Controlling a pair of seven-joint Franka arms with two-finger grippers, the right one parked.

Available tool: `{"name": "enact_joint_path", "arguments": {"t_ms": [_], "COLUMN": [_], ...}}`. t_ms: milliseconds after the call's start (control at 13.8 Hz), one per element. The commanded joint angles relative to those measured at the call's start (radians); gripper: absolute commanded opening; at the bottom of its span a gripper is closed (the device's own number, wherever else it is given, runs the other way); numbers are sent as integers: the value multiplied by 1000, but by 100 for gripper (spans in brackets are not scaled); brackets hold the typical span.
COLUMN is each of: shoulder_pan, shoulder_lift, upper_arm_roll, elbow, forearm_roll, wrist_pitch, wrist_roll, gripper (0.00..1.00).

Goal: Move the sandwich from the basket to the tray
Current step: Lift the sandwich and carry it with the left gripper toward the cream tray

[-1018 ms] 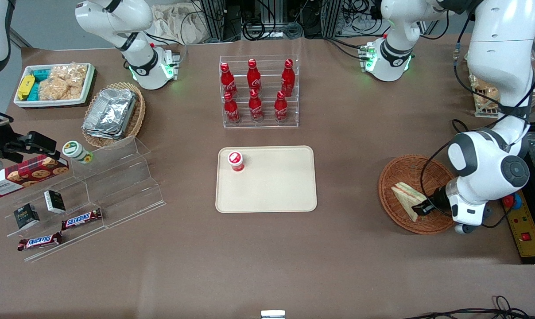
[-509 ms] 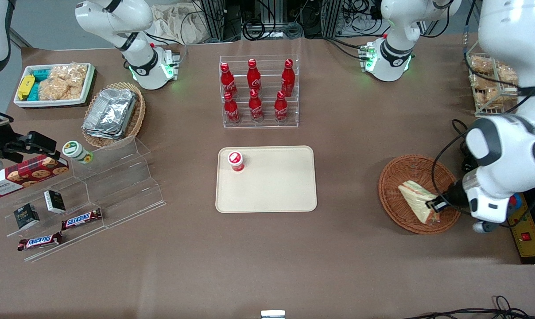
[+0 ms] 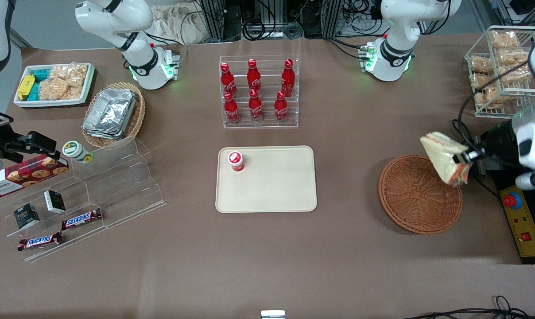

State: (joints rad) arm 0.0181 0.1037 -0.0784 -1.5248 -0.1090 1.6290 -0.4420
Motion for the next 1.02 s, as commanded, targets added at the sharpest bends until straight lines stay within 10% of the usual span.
{"name": "enact_joint_path", "arguments": {"t_ms": [0, 582, 945], "shoulder_pan": [-1, -13, -138], "shoulder_lift": [-65, 51, 250], "upper_arm_roll": [-114, -510, -526], "elbow": [14, 25, 23], "forearm_roll": [43, 140, 284], "wrist_pitch": [-72, 20, 193], "wrist_roll": [-87, -479, -674], "gripper": [7, 7, 6]}}
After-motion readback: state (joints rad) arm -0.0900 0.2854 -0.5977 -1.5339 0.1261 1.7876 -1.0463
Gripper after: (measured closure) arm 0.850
